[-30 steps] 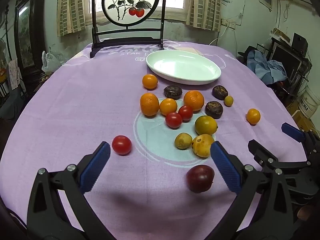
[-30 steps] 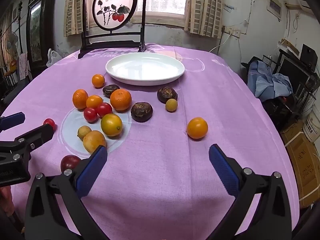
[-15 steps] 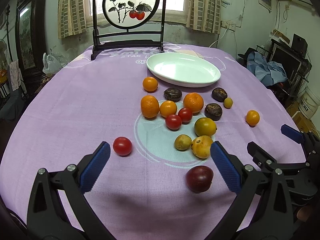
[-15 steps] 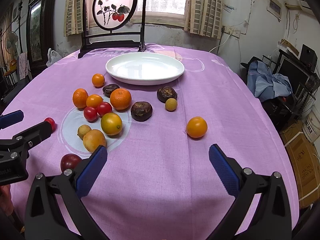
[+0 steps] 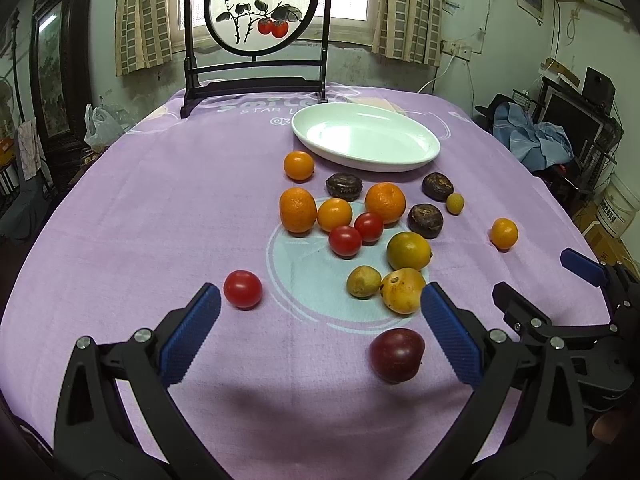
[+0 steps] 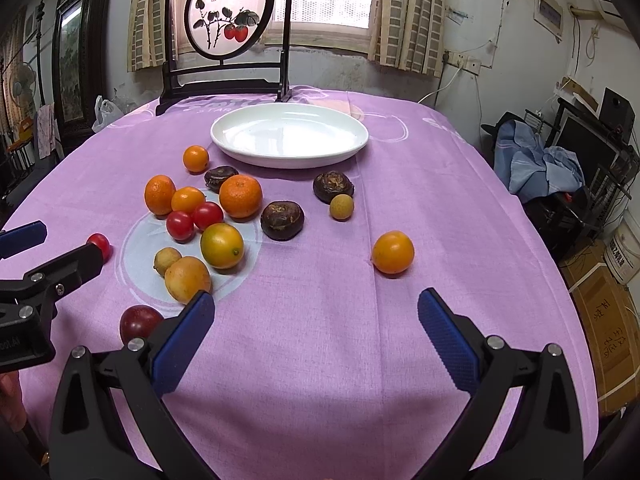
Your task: Organize fruits
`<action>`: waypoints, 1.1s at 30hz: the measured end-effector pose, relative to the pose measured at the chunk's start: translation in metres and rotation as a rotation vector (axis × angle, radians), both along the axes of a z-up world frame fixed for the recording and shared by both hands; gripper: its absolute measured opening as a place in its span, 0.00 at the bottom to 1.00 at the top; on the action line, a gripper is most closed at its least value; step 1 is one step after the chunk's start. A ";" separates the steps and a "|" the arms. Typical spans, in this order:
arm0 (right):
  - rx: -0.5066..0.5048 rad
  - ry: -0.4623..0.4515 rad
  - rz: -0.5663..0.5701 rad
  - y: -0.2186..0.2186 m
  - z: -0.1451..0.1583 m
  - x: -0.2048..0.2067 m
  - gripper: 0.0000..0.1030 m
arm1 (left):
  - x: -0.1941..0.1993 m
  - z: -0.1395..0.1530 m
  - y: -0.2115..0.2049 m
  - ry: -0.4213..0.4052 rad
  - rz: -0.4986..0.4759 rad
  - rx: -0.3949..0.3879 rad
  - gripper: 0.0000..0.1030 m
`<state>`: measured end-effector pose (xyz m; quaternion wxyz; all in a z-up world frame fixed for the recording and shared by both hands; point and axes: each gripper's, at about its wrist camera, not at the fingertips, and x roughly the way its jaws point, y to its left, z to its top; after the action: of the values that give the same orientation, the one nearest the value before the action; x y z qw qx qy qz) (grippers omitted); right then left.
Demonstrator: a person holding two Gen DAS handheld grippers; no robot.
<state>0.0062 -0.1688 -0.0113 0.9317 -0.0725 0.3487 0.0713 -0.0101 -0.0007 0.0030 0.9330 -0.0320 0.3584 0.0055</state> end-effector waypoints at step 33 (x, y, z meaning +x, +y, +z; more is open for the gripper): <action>-0.003 0.008 0.000 0.001 -0.005 0.000 0.99 | 0.001 -0.006 -0.003 0.013 -0.004 -0.001 0.98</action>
<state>0.0057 -0.1680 -0.0168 0.9301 -0.0736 0.3528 0.0708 -0.0087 -0.0034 -0.0029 0.9306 -0.0318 0.3647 0.0036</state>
